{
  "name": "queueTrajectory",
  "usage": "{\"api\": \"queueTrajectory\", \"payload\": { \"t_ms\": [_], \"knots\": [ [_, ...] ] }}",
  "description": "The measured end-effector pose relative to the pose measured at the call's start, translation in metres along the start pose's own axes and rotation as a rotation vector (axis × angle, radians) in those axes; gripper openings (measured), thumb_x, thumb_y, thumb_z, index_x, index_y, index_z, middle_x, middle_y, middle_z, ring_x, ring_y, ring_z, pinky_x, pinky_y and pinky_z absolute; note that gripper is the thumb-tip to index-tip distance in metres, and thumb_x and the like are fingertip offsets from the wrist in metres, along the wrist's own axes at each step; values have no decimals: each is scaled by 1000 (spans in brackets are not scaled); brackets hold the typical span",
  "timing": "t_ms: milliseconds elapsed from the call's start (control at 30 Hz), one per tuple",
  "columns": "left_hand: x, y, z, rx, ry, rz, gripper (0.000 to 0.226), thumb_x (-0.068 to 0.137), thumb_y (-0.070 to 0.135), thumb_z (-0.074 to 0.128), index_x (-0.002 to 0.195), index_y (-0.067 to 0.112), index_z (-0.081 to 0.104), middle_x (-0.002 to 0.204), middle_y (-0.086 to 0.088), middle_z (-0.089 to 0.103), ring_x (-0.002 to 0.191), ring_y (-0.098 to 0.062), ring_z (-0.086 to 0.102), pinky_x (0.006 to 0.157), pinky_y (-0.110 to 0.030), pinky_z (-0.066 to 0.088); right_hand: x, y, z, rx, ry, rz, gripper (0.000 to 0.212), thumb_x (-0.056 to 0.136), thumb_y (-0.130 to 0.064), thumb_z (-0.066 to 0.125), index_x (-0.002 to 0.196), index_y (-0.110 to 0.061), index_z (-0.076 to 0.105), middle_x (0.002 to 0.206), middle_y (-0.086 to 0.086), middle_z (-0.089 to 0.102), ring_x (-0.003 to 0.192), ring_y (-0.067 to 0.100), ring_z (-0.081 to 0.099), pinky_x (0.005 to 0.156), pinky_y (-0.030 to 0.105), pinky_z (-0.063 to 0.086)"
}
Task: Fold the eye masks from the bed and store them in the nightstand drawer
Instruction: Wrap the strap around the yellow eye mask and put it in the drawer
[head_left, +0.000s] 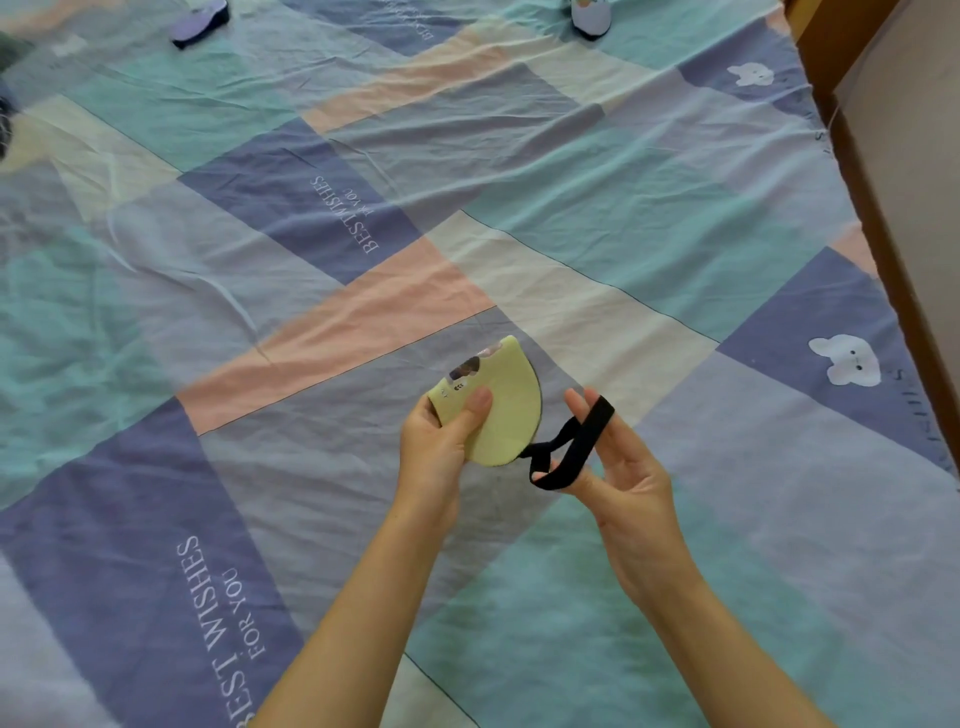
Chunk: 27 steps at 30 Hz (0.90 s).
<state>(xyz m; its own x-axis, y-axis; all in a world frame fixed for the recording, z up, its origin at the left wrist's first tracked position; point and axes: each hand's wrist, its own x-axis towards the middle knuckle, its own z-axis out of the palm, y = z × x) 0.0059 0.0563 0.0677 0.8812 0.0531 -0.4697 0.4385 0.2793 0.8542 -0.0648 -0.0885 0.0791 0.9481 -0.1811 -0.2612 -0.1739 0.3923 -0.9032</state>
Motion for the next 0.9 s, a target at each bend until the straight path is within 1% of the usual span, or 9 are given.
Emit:
{"api": "queueTrajectory", "payload": {
  "t_ms": [133,267,333,433,533,600,667,767,900],
  "knots": [
    [-8,8,-2,204,-207,65,28,78,12,74,103,7,65,98,-12,73,89,-27,70,70,-34,59,-4,-4,2,-26,-64,-30,80,61,7,74,132,-19,49,131,-10,60,114,-2,59,75,20,55],
    [-13,17,-9,391,-426,133,16,74,16,79,81,13,65,79,-8,69,75,-20,67,62,-29,54,-5,-9,1,-117,-100,-38,82,63,9,76,131,-25,48,127,-5,63,111,10,64,77,40,59],
    [-16,20,-9,490,-493,146,16,76,13,78,76,13,62,71,-3,66,67,-15,64,58,-26,50,-6,-7,-1,-157,-121,-30,84,63,16,77,130,-25,50,126,0,64,109,17,65,76,39,59],
    [-21,20,-7,555,-568,150,15,80,8,74,76,7,60,66,2,63,61,-9,59,56,-22,45,-6,-5,-2,-222,-102,4,68,60,5,74,118,-25,55,107,-2,72,85,24,70,60,32,57],
    [-26,18,-3,502,-558,133,10,84,7,69,81,5,60,68,2,63,63,-9,59,56,-20,45,-5,-3,-2,-224,-91,35,59,54,-7,77,108,-19,56,83,0,69,67,21,66,51,34,55],
    [-31,14,2,390,-495,100,4,88,13,65,87,11,62,74,3,66,68,-10,62,60,-22,48,-5,-2,0,-181,-62,67,57,51,-16,75,105,-17,59,76,-2,67,63,13,63,50,27,52],
    [-34,6,7,284,-390,72,11,91,24,62,94,14,64,82,-1,68,76,-14,63,65,-28,51,-4,-1,-1,-115,-50,91,48,57,-11,72,104,-16,61,71,-8,68,62,5,62,51,18,48],
    [-39,-1,14,111,-253,-32,25,94,30,55,109,11,62,98,-9,70,88,-22,65,72,-37,53,-6,3,0,-70,-50,120,42,63,-11,71,104,-9,63,82,-2,72,73,6,66,59,13,47],
    [-40,-1,18,-46,-180,-86,30,94,26,54,115,5,59,99,-11,69,85,-21,67,63,-28,57,-12,14,5,-98,14,115,42,66,-14,77,107,-15,65,99,2,73,91,12,67,74,19,50]
  ]
}}
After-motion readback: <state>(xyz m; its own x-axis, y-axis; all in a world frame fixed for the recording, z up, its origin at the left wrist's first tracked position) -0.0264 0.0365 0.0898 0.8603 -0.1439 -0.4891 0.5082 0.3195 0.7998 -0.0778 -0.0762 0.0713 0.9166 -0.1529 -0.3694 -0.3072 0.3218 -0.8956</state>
